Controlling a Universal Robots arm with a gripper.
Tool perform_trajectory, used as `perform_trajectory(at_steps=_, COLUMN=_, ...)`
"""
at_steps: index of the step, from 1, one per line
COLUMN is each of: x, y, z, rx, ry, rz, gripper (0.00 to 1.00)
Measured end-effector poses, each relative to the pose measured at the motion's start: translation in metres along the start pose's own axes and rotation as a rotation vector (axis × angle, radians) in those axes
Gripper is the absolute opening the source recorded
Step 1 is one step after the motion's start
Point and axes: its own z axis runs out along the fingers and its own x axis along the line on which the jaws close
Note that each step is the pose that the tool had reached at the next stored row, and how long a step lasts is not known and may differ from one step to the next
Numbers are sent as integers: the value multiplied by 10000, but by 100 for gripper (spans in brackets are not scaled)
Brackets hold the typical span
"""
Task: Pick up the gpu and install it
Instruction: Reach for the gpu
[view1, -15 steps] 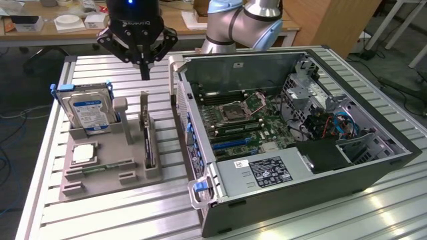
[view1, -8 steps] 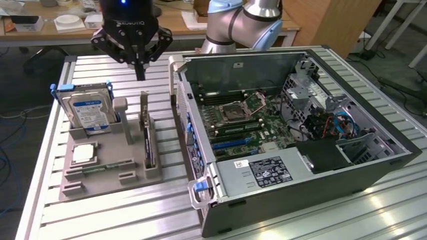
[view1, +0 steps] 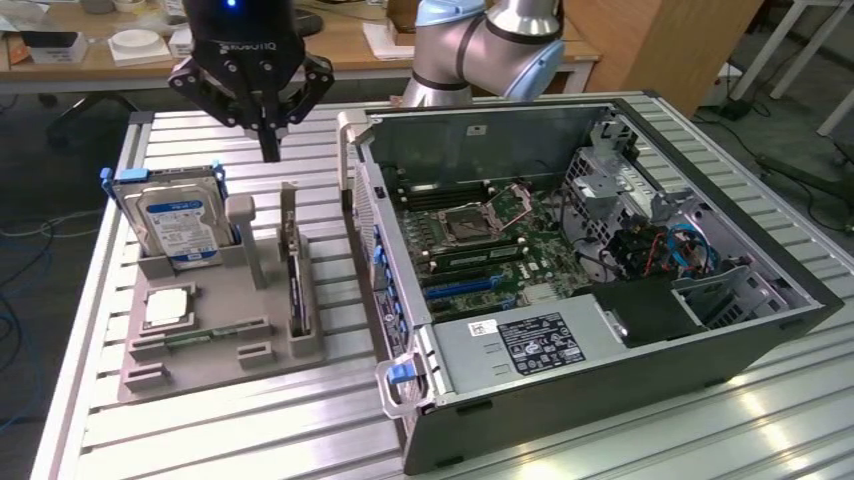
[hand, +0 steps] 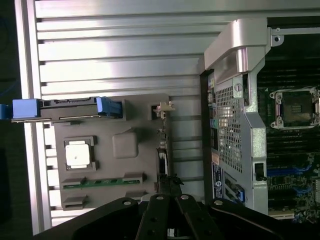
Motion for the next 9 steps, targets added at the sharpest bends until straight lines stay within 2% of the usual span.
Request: perform_trajectory(at_steps=9, x=99, y=-7, z=-2, rx=0, ry=0, rz=0, gripper=10)
